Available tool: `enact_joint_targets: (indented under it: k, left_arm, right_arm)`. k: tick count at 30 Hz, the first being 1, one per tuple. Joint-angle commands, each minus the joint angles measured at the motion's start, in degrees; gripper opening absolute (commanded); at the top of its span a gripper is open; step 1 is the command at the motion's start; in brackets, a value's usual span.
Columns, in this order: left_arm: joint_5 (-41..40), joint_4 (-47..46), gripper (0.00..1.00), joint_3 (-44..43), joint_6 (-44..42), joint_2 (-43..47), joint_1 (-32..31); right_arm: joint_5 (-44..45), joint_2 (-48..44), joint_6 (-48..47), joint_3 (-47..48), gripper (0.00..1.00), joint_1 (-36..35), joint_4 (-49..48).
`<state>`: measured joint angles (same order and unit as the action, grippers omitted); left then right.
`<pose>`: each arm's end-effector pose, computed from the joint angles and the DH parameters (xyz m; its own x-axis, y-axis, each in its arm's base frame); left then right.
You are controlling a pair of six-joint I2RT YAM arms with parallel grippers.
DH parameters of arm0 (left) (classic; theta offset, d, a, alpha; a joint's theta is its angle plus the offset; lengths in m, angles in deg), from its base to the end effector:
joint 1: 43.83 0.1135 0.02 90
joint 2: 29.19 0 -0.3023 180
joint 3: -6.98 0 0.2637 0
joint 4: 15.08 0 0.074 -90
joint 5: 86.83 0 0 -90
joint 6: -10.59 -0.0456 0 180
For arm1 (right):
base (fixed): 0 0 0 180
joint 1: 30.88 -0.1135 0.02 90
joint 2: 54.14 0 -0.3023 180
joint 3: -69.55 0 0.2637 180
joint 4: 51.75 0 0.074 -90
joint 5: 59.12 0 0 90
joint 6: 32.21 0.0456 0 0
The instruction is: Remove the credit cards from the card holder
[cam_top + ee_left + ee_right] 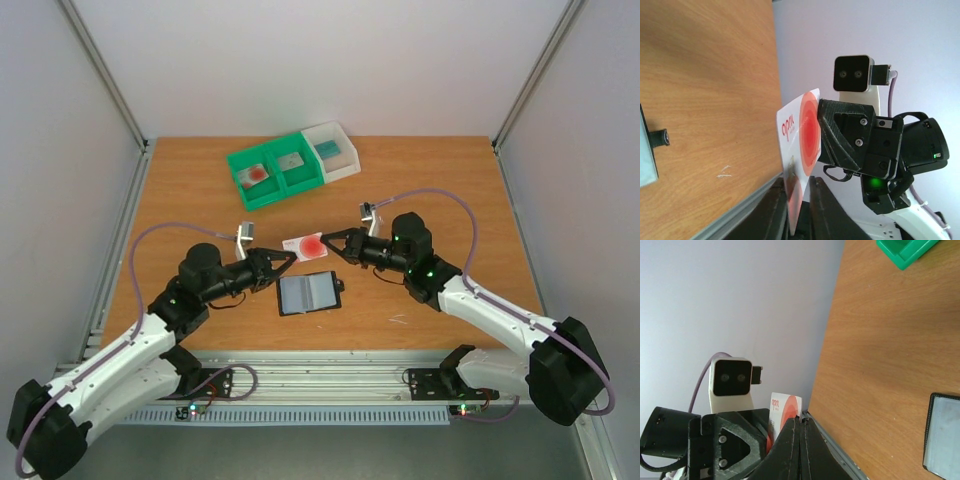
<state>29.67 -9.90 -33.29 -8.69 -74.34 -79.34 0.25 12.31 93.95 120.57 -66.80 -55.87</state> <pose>0.1368 -0.1226 0.2853 -0.8752 -0.4133 -0.2515 0.1555 0.2520 -0.9551 0.2005 0.1740 0.2983 -0.6648 0.1453 -0.7327 -0.6405 0.3939 0.6593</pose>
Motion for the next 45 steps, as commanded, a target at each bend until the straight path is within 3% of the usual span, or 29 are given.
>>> enact_joint_targets:
  k: [1, 2, 7, 11, 16, 24, 25, 36, 45]
  left_arm:
    - [-1.6, -3.6, 0.06, 1.0, 0.2, 1.9, -0.3]
    - [-2.1, -3.3, 0.01, 1.1, 0.2, 2.2, -0.2]
    - [-3.2, -0.5, 0.01, 1.3, -0.1, 3.2, -0.3]
    - [-4.1, 3.1, 0.0, 0.1, -2.4, 3.5, -0.3]
    - [-6.4, 12.0, 0.0, -3.3, -7.0, 3.8, -0.2]
    - [-13.3, 26.0, 0.0, -12.9, -17.1, -0.8, 0.5]
    - [-13.9, 26.3, 0.0, -13.8, -18.3, -1.6, 0.8]
    - [-13.7, 29.6, 0.0, -23.9, -25.0, -15.5, 11.6]
    - [-16.8, 36.3, 0.0, -37.6, -32.0, -31.5, 19.3]
  right_arm:
    - [1.8, -1.6, 0.3, -0.5, 0.01, 0.3, -0.9]
    - [1.8, -1.6, 0.2, -0.5, 0.01, 0.3, -0.9]
    - [1.7, -1.6, -0.1, -1.0, 0.01, 0.3, -0.8]
    - [1.9, -2.2, -1.4, -1.0, 0.13, 0.3, 1.6]
    - [3.2, -4.6, -5.3, -0.8, 0.38, 0.4, 8.9]
    - [3.5, -9.5, -12.7, -0.8, 0.96, 0.3, 19.2]
    - [3.2, -10.1, -13.4, -1.0, 0.98, 0.4, 19.9]
    - [1.4, -13.7, -18.0, -2.1, 0.98, 0.3, 26.2]
    - [-0.2, -12.7, -20.6, -0.4, 0.98, 0.3, 28.7]
